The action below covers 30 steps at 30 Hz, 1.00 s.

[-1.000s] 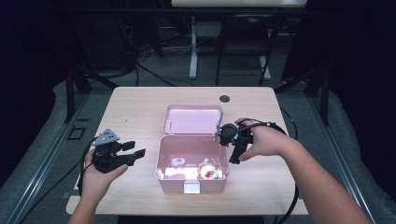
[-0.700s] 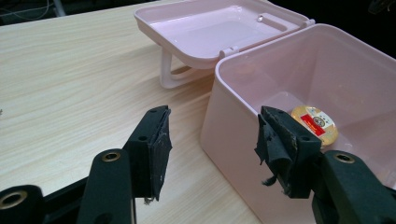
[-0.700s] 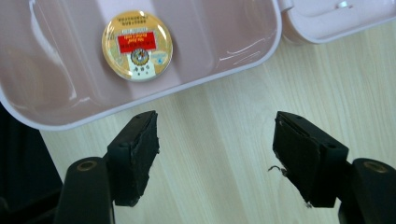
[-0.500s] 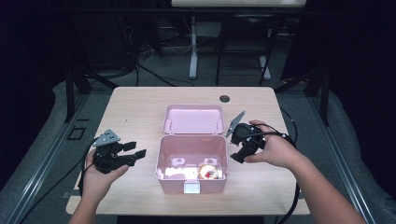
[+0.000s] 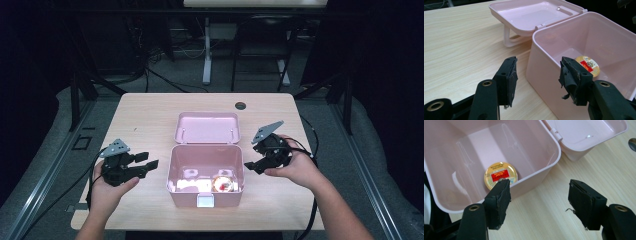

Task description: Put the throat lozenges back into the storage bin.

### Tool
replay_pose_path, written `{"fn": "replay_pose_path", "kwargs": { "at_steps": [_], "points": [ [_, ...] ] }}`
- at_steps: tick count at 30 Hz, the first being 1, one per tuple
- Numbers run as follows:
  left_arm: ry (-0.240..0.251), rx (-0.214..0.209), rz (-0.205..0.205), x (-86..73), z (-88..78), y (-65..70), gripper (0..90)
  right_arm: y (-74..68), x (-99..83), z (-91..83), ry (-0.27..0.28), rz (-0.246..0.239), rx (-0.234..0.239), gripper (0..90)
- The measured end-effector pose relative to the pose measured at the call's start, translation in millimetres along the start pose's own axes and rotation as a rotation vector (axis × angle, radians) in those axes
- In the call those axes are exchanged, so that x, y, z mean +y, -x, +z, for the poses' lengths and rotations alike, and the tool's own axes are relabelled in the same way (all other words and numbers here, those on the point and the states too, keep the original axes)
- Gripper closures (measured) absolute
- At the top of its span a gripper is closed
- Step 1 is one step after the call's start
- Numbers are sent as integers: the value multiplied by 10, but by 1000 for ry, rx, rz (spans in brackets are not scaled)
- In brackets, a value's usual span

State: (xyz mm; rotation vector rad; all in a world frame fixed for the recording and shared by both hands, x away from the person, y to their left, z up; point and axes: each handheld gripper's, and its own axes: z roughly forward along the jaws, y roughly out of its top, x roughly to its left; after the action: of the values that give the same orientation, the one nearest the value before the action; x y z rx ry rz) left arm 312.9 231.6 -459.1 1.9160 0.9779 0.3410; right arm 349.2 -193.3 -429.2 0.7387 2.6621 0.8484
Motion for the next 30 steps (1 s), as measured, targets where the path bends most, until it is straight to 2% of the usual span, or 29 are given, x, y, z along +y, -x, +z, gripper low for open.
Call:
{"fn": "replay_pose_path", "kwargs": {
  "at_steps": [4, 7, 9, 14, 16, 20, 22, 24, 28, 30],
  "points": [
    [3, 6, 5, 3, 4, 12, 474, -30, -32, 9, 24, 15, -34, 353],
    [7, 7, 5, 3, 1, 17, 476, -15, -55, -9, 44, 40, -56, 402],
    [6, 5, 3, 4, 0, 21, 478, 0, -70, -19, 70, 78, -59, 429],
    [-1, -8, 4, 5, 10, 48, 504, 24, -102, 2, 93, 145, -45, 439],
    [-4, -18, 1, 1, 22, 66, 524, 22, -116, 23, 102, 157, -28, 434],
    [-6, -36, 2, -13, 53, 96, 559, 29, -149, 69, 128, 168, -29, 431],
    [3, -36, 27, -21, 75, 121, 585, 36, -160, 95, 137, 173, -30, 433],
    [6, -32, 62, -21, 83, 147, 616, 42, -166, 115, 156, 198, -30, 448],
    [-6, -57, 74, -20, 91, 184, 703, 44, -171, 126, 211, 217, -58, 449],
    [-18, -66, 85, -25, 107, 197, 767, 53, -175, 124, 240, 225, -53, 441]
  ]
}}
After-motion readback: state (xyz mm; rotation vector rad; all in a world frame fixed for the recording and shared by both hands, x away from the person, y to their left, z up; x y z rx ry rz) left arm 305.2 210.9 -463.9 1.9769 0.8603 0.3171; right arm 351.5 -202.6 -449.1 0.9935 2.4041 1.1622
